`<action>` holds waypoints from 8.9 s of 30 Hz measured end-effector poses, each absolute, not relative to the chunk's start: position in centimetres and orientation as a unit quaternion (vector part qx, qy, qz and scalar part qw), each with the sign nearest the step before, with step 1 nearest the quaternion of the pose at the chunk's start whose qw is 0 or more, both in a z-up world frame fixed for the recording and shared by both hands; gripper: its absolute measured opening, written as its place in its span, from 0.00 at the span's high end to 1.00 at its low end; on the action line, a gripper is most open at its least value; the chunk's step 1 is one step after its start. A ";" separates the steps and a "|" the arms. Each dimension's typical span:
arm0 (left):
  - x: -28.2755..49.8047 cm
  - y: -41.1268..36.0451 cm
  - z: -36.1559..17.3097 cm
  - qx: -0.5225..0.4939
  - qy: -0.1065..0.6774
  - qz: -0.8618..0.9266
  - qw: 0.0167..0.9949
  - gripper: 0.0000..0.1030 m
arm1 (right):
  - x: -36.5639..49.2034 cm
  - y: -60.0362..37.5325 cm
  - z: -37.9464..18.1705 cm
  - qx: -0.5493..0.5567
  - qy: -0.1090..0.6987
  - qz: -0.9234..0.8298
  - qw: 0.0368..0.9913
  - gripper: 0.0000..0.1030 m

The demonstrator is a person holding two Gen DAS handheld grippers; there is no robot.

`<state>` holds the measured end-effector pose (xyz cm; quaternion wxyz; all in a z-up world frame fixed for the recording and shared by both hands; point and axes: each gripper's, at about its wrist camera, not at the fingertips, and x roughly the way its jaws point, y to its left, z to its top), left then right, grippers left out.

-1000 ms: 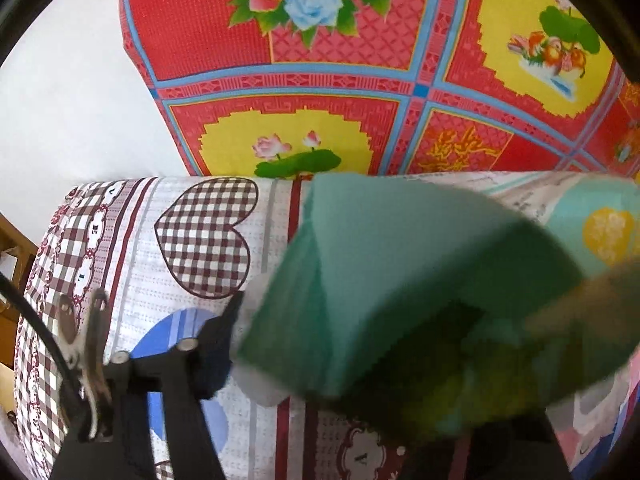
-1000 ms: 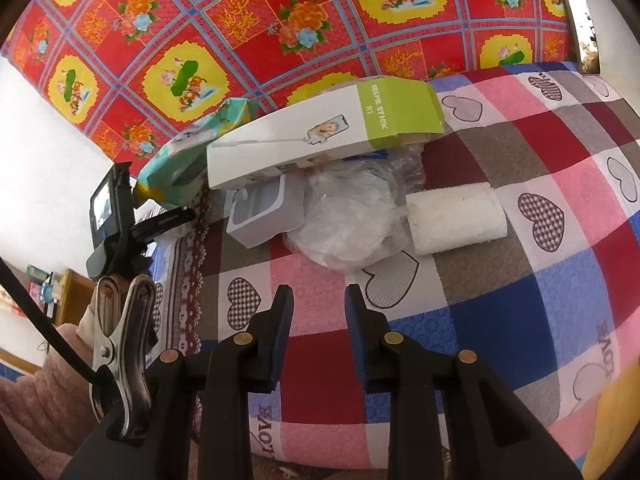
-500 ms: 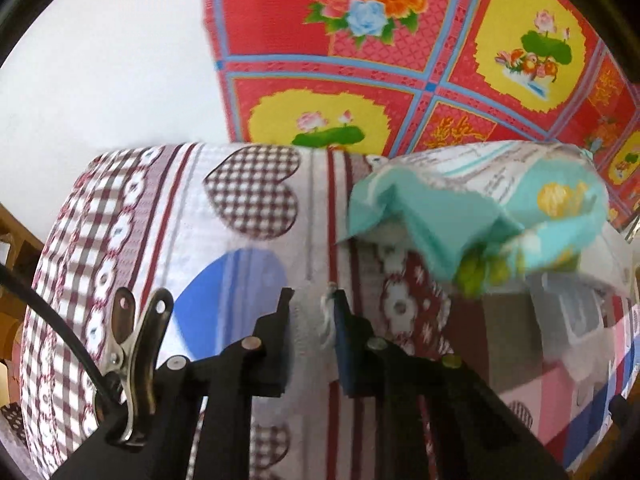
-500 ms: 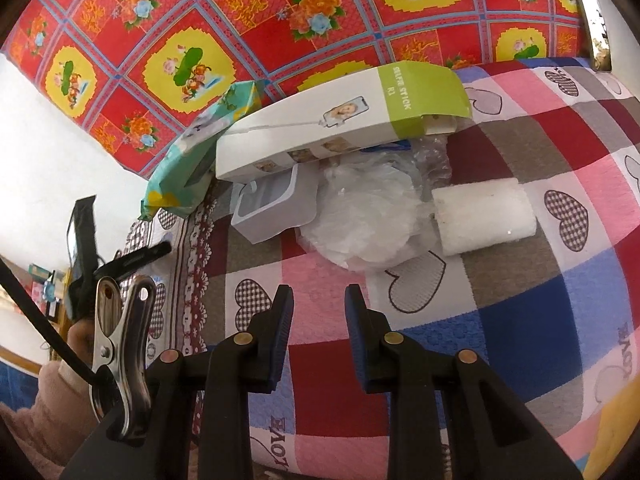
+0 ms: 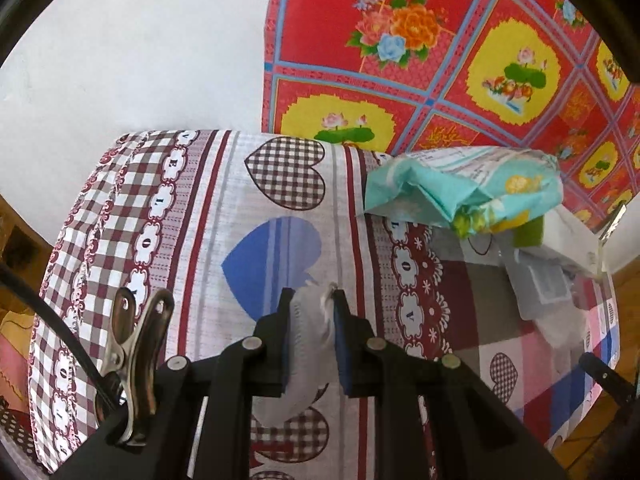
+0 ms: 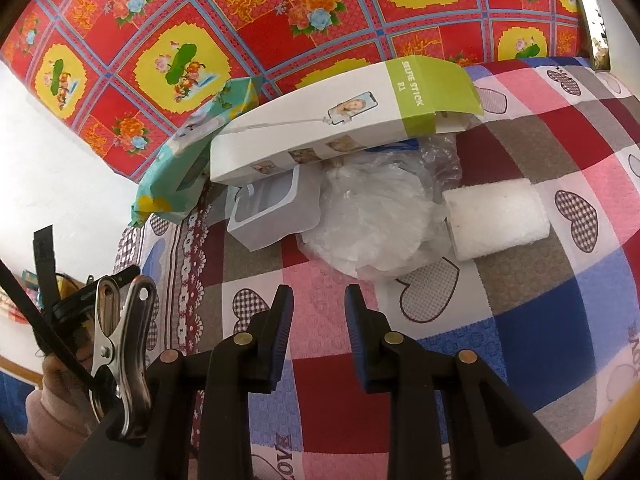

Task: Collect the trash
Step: 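Grasp the clear plastic bag with the right tool while the left tool holds the tissue, then carry the tissue and plastic bag in both tools toward the red bucket, then open both tools above the red bucket to drop the tissue and bag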

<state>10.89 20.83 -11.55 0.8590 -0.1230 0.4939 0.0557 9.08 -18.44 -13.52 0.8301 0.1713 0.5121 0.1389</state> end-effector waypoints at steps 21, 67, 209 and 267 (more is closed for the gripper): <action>10.3 18.0 -11.2 -0.119 0.498 0.037 0.858 0.82 | 13.4 -18.6 -16.2 0.104 0.513 0.081 0.848 0.37; 7.7 17.5 -9.5 -0.097 0.485 -0.019 0.869 0.82 | 3.6 -17.9 -9.3 0.089 0.465 0.139 0.870 0.74; -5.2 53.3 -17.9 -0.220 0.485 0.218 0.818 0.79 | 1.0 24.0 -6.9 -0.020 0.435 0.424 0.794 0.85; -7.1 58.1 -19.4 -0.240 0.522 0.227 0.786 0.30 | 0.8 39.4 -11.6 -0.080 0.480 0.483 0.728 0.85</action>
